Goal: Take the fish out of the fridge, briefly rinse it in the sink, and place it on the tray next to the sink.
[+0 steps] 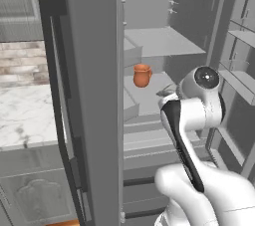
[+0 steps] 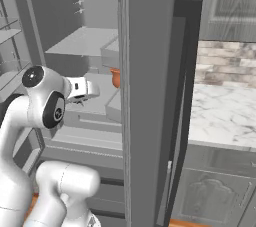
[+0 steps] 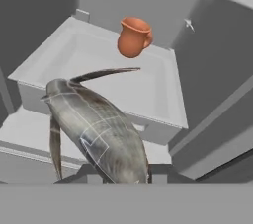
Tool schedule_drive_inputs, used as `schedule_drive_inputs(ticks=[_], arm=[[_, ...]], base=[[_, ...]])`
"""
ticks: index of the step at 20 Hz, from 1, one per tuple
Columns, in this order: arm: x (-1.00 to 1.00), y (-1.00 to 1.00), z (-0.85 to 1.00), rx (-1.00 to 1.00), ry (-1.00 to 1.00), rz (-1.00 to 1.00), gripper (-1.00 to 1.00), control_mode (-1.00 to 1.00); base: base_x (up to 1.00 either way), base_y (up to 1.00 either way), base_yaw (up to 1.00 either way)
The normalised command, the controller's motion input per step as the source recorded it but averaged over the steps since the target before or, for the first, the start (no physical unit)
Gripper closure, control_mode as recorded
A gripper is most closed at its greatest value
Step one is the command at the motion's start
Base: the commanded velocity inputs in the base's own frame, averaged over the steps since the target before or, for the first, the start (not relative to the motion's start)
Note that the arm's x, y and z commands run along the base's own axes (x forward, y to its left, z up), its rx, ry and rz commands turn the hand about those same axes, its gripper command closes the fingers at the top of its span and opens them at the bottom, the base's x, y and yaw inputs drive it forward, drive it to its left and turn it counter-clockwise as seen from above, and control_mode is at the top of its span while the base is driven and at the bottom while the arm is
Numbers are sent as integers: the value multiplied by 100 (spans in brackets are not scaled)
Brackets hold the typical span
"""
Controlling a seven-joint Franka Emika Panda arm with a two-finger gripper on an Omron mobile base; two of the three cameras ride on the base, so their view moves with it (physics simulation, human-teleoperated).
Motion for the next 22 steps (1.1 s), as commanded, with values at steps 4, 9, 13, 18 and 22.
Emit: schedule_drive_inputs(ticks=[4,9,13,18,22], arm=[[-37,1,-6,0,0,0,100,-100],[-20,0,-12,1,2,1,100,100],[0,0,0,0,0,0,100,100],[0,0,0,0,0,0,100,100],[0,0,0,0,0,0,100,100]], base=[[0,0,0],[-80,0,9],[-100,-3,37],[-85,-11,68],[-53,-2,78]])
